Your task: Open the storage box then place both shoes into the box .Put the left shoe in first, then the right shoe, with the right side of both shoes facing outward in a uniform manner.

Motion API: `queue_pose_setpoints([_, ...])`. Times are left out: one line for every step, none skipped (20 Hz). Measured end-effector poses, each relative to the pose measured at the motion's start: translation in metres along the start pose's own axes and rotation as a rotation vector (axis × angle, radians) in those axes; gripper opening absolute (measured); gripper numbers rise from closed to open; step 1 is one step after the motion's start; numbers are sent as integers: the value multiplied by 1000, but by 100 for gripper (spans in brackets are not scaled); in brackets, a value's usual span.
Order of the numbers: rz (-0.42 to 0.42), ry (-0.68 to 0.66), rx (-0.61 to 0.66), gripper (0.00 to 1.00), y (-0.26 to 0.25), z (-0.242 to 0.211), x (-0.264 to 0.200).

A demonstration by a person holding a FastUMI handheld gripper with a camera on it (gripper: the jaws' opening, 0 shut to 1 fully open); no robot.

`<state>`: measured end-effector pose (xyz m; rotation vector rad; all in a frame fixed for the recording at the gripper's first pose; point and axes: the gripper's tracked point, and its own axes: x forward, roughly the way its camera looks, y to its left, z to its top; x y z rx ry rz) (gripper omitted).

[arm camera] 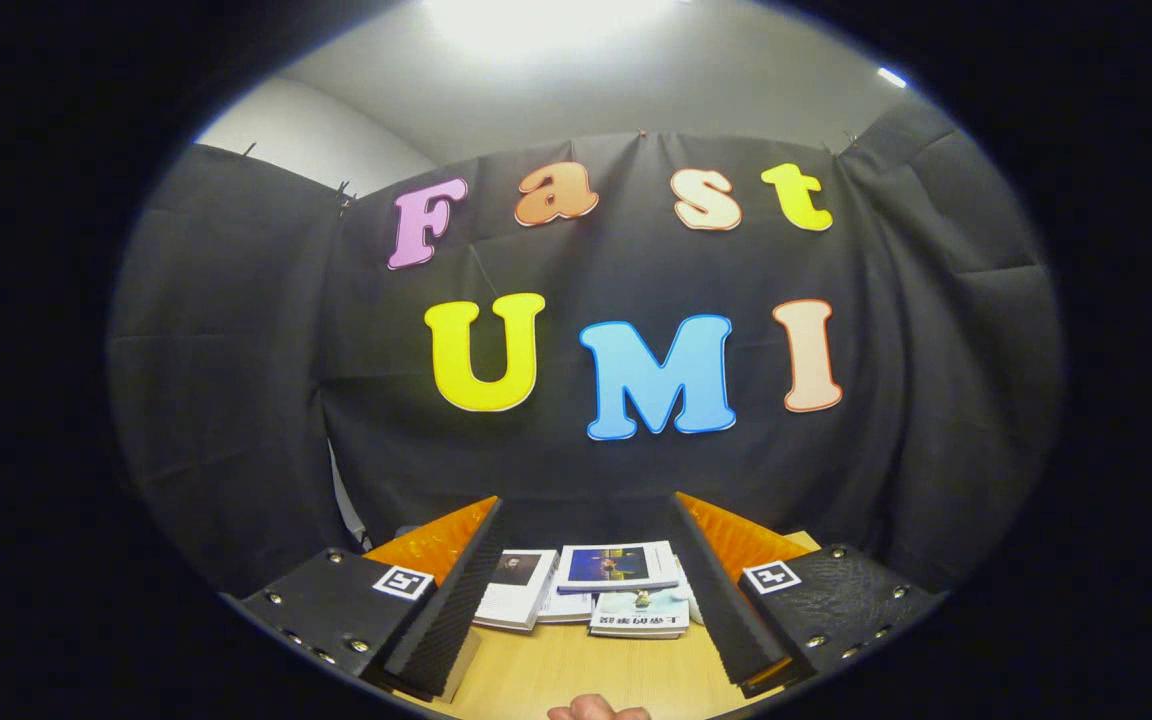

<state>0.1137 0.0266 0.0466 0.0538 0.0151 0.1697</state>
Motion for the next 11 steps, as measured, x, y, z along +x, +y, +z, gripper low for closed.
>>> queue_pose_setpoints([-3,2,7,98,2,0,-5])
queue_pose_setpoints([-11,4,16,97,2,-2,-8])
queue_pose_setpoints([-25,5,22,97,1,-4,-10])
queue_pose_setpoints([-36,4,29,97,-1,-4,-13])
queue_pose_setpoints([-49,4,31,97,-2,-4,-16])
queue_pose_setpoints([-60,4,27,98,-3,-6,-17])
queue_pose_setpoints([-70,2,22,98,-5,-6,-20])
queue_pose_setpoints([-79,-3,15,98,-6,-5,-21])
queue_pose_setpoints([-81,-6,12,97,-6,-7,-21])
queue_pose_setpoints([-79,-3,14,97,-7,-8,-22])
queue_pose_setpoints([-70,-7,20,98,-6,-7,-23])
